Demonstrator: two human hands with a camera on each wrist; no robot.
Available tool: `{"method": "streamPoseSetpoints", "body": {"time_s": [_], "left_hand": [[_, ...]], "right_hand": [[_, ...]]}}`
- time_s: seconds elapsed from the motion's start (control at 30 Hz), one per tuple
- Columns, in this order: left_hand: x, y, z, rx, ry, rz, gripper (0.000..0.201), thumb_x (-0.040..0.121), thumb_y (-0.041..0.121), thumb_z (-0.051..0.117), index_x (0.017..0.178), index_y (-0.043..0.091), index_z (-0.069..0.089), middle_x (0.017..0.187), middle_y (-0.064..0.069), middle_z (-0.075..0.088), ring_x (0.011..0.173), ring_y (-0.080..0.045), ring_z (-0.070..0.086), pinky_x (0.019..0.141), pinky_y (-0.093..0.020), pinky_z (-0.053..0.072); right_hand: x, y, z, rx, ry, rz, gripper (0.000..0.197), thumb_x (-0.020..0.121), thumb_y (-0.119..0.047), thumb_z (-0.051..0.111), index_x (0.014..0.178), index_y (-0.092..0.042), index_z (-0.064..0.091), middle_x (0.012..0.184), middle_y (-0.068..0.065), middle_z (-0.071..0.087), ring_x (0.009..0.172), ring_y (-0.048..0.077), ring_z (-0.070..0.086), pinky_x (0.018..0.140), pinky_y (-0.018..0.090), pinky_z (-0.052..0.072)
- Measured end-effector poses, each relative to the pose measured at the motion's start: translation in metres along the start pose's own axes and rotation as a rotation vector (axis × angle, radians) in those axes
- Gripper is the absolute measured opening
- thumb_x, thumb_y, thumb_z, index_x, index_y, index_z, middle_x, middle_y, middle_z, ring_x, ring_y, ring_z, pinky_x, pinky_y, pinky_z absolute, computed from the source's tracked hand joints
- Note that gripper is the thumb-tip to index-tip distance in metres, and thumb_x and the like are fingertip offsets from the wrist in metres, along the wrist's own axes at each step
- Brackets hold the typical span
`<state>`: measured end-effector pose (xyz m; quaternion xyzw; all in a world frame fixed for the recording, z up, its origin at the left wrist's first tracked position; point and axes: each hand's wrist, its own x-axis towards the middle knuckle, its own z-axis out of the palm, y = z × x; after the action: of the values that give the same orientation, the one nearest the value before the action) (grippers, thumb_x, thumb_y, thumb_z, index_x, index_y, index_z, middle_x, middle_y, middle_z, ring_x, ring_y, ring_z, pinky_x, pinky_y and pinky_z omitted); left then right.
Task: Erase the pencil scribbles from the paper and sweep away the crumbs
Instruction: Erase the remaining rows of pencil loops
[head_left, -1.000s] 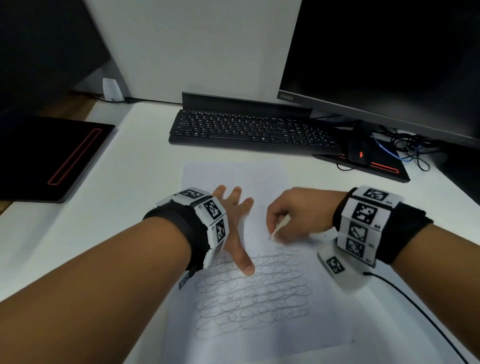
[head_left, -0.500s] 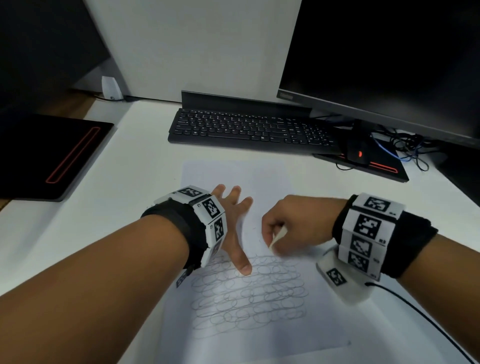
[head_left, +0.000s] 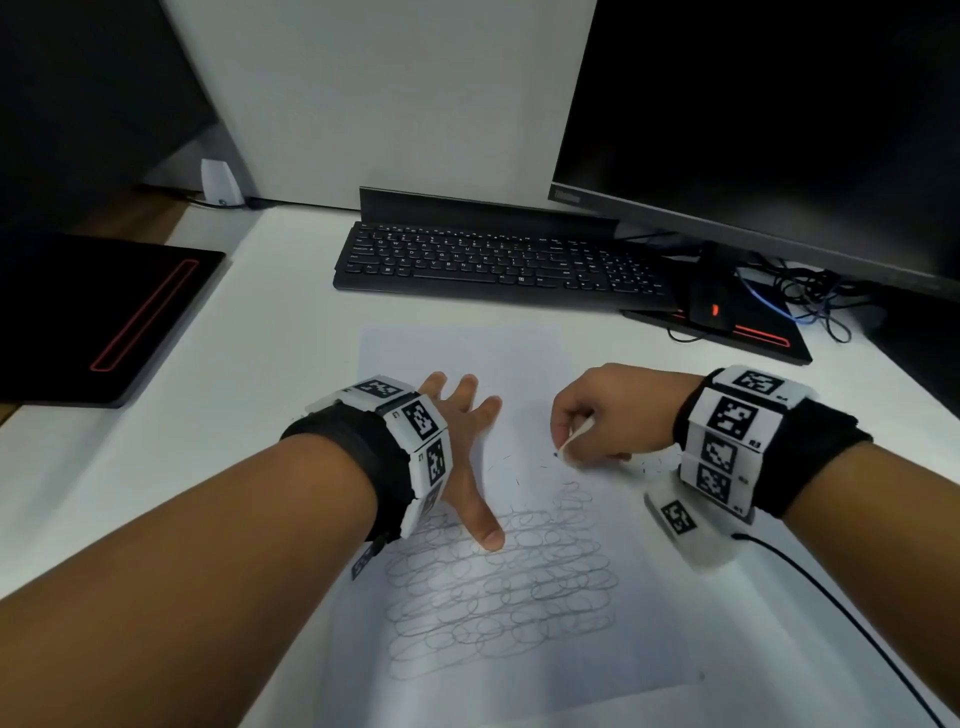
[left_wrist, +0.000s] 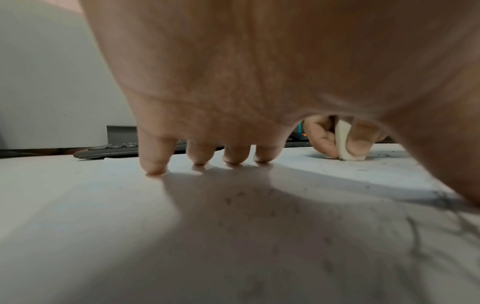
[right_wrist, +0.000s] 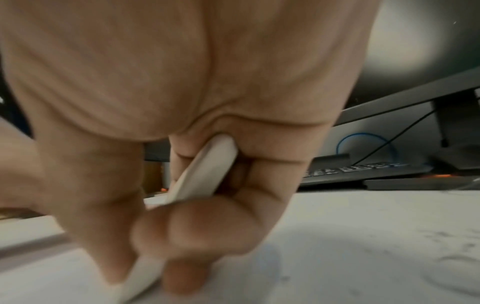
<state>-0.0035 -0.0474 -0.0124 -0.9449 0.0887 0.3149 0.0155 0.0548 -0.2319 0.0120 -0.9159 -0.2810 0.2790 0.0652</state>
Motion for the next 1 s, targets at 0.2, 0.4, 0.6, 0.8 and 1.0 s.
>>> {"method": "streamPoseSetpoints", "body": {"time_s": [0.2,0.4,0.6,0.8,1.0], "left_hand": [[0.001,-0.003,0.000,0.001,-0.008,0.011,0.138,0.060,0.072,0.076,0.153,0.031,-0.018,0.160,0.000,-0.026,0.146,-0.031,-0.024,0.117,-0.062,0.004],[0.000,0.001,-0.003,0.028,-0.008,-0.011,0.139,0.060,0.073,0.075,0.154,0.027,-0.016,0.161,-0.002,-0.022,0.147,-0.032,-0.021,0.116,-0.063,0.005],[0.002,0.033,-0.009,0.049,0.103,0.049,0.132,0.061,0.075,0.073,0.156,0.030,-0.007,0.161,-0.007,-0.021,0.146,-0.033,-0.024,0.113,-0.065,-0.001],[0.027,0.046,0.004,0.014,0.065,0.032,0.133,0.058,0.079,0.072,0.154,0.036,-0.010,0.161,-0.007,-0.021,0.146,-0.040,-0.019,0.117,-0.063,0.003],[0.024,0.043,0.003,-0.002,0.061,0.061,0.134,0.056,0.078,0.074,0.154,0.036,-0.008,0.162,-0.006,-0.018,0.146,-0.040,-0.019,0.112,-0.067,0.005]], "right_hand": [[-0.007,-0.008,0.014,-0.027,-0.101,-0.094,0.008,0.082,-0.027,0.069,0.090,-0.027,0.070,0.086,-0.012,0.070,0.079,0.008,0.065,0.069,0.021,0.050],[0.002,0.000,0.004,-0.027,-0.028,0.006,0.006,0.083,-0.025,0.068,0.089,-0.025,0.070,0.078,-0.005,0.073,0.054,0.002,0.058,0.057,0.017,0.044],[0.004,-0.004,0.002,-0.052,-0.042,0.037,0.010,0.083,-0.020,0.069,0.093,-0.019,0.070,0.075,0.001,0.073,0.053,0.004,0.058,0.057,0.017,0.046],[0.001,-0.007,0.007,-0.069,-0.036,0.030,0.005,0.083,-0.022,0.067,0.088,-0.022,0.068,0.090,0.002,0.075,0.060,0.008,0.060,0.063,0.021,0.049],[-0.004,-0.005,0.007,-0.068,-0.067,-0.013,0.007,0.083,-0.025,0.070,0.089,-0.023,0.070,0.077,-0.003,0.070,0.052,-0.001,0.056,0.059,0.018,0.046]]}}
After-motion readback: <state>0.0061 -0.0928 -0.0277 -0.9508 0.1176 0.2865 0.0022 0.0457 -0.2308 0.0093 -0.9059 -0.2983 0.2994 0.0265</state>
